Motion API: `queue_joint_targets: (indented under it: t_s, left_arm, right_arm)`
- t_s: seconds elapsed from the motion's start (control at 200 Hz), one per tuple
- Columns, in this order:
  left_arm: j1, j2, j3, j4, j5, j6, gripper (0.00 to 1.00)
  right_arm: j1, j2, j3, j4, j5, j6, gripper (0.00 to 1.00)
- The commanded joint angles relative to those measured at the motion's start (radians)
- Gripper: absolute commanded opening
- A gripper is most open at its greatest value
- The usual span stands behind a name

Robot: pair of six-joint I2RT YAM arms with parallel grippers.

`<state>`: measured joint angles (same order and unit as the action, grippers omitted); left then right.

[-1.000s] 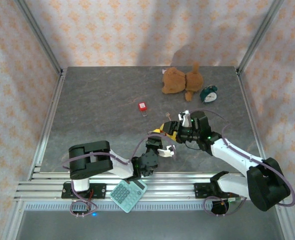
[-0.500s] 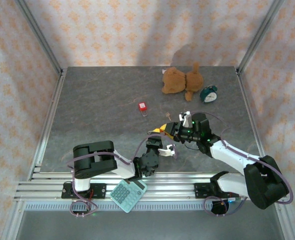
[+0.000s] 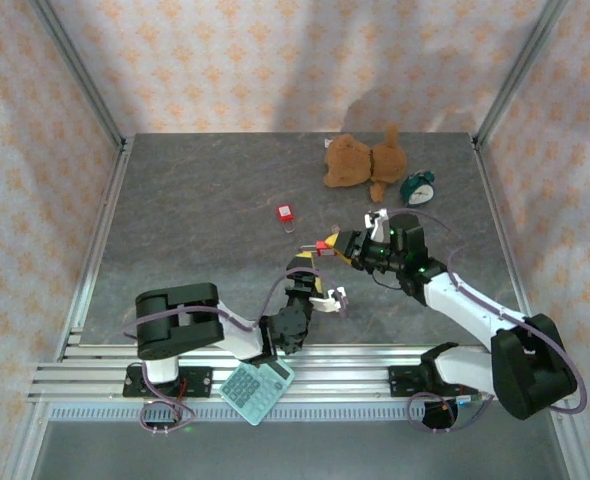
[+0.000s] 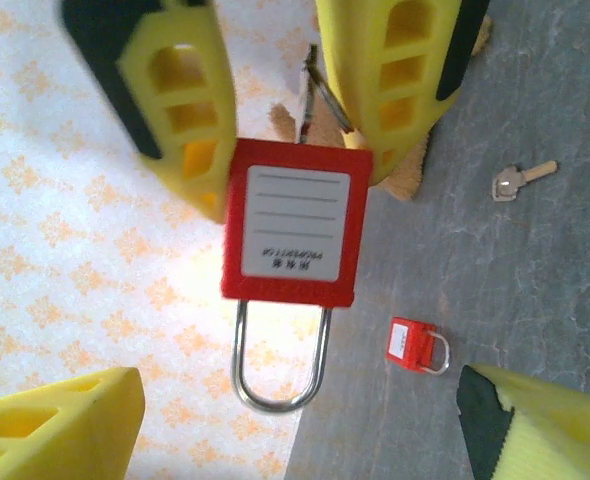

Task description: Unlock with the key

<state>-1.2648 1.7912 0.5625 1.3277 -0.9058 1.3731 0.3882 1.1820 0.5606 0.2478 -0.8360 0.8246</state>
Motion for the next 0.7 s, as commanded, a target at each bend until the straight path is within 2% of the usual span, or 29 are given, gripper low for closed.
queue_joint_targets:
  t_s: [0.0, 0.28, 0.35, 0.4, 0.45, 0.521, 0.586, 0.696]
  left_arm:
    - [-0.015, -0.068, -0.015, -0.041, -0.037, -0.067, 0.85]
    - [-0.017, -0.196, -0.048, -0.206, -0.039, -0.243, 0.90]
    - [-0.016, -0.266, -0.053, -0.336, -0.018, -0.343, 0.91]
    - [-0.011, -0.337, -0.045, -0.520, 0.015, -0.450, 0.90]
    - [0.005, -0.427, -0.022, -0.773, 0.085, -0.585, 0.88]
    - [0.061, -0.556, 0.004, -1.030, 0.265, -0.789, 0.81]
    - [0.120, -0.665, -0.005, -1.099, 0.382, -0.882, 0.77]
    - [0.193, -0.801, 0.002, -1.201, 0.554, -0.936, 0.76]
  right_arm:
    - [-0.012, 0.035, 0.050, 0.030, 0.010, -0.037, 0.21]
    - [-0.031, 0.058, 0.088, -0.002, 0.031, -0.101, 0.20]
    - [-0.030, 0.059, 0.091, -0.023, 0.048, -0.135, 0.20]
    - [-0.031, 0.059, 0.093, -0.037, 0.058, -0.156, 0.20]
    - [-0.031, 0.061, 0.093, -0.045, 0.066, -0.170, 0.20]
    - [-0.032, 0.059, 0.093, -0.056, 0.076, -0.185, 0.19]
    - [-0.032, 0.055, 0.089, -0.061, 0.087, -0.193, 0.19]
    - [-0.032, 0.045, 0.084, -0.066, 0.093, -0.199, 0.19]
